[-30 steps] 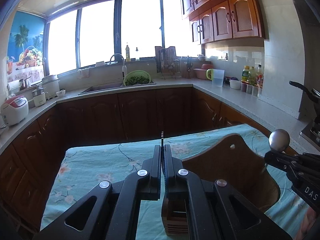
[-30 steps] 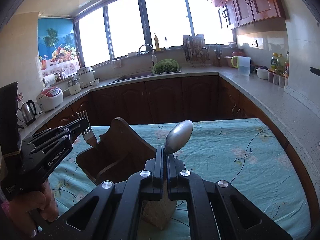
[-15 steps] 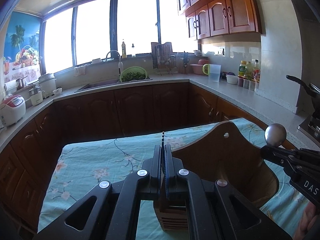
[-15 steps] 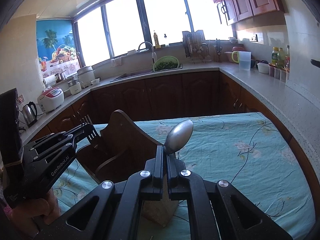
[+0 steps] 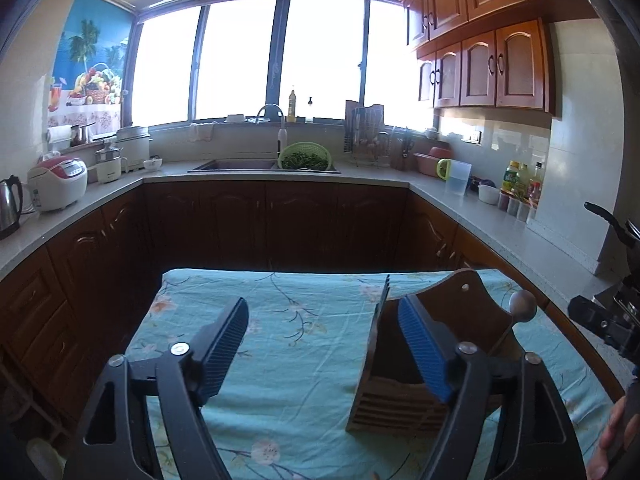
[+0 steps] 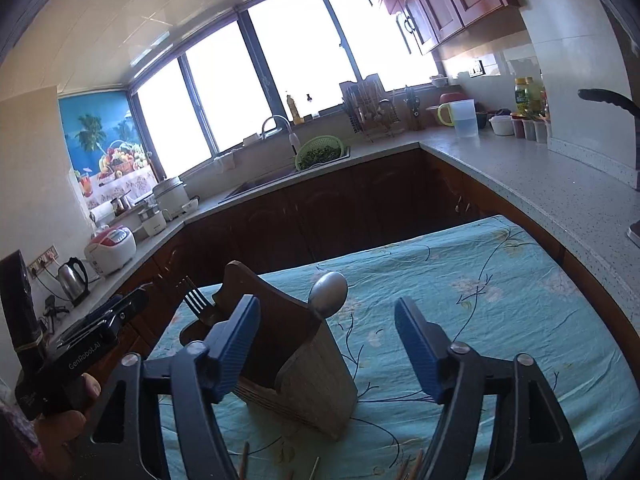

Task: Organize utensils
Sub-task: 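Open both tools to release the utensils into the wooden caddy, then grasp a wooden chopstick with the left tool while the right tool grasps another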

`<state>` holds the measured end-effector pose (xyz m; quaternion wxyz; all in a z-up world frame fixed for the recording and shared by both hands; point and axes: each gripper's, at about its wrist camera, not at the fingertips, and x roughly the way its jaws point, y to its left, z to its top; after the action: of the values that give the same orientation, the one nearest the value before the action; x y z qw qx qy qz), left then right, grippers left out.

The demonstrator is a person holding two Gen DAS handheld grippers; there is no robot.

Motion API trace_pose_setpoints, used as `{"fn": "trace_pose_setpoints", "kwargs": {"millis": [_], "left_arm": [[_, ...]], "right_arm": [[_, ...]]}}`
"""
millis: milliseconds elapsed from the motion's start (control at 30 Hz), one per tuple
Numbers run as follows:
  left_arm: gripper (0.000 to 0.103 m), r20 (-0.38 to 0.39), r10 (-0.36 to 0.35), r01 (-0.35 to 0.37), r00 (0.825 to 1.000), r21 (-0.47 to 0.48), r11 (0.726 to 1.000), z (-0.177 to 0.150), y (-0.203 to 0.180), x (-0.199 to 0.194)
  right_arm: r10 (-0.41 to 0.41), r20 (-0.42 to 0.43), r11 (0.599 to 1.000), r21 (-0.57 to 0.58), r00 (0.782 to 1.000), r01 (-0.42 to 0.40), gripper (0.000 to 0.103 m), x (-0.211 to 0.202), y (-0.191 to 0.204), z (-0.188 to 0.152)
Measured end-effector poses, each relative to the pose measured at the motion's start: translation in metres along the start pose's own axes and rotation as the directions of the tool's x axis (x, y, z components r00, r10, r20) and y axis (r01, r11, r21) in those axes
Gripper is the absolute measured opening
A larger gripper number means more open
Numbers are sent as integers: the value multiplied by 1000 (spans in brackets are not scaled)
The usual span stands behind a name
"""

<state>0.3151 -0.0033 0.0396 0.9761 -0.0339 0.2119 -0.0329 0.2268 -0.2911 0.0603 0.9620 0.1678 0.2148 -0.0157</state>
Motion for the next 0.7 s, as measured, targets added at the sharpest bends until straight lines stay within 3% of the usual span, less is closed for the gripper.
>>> {"fn": "trace_pose_setpoints", "kwargs": {"millis": [133,433,700], "left_arm": [[80,-19,-13,13,1000,-38,999,-13,7,-26],[81,-81,-35,25,996,-128,991,-44,26,-82],[81,-151,-61,34,987,-172,984,-67,36,-115]], "right_arm": [[5,20,1000,26,1000,-5,93,-24,-5,-6],[-50,21,998,29,999,49,94,-72,-10,-38],[-88,-56,995,47,995,91,94,-92,-21,-79]]}}
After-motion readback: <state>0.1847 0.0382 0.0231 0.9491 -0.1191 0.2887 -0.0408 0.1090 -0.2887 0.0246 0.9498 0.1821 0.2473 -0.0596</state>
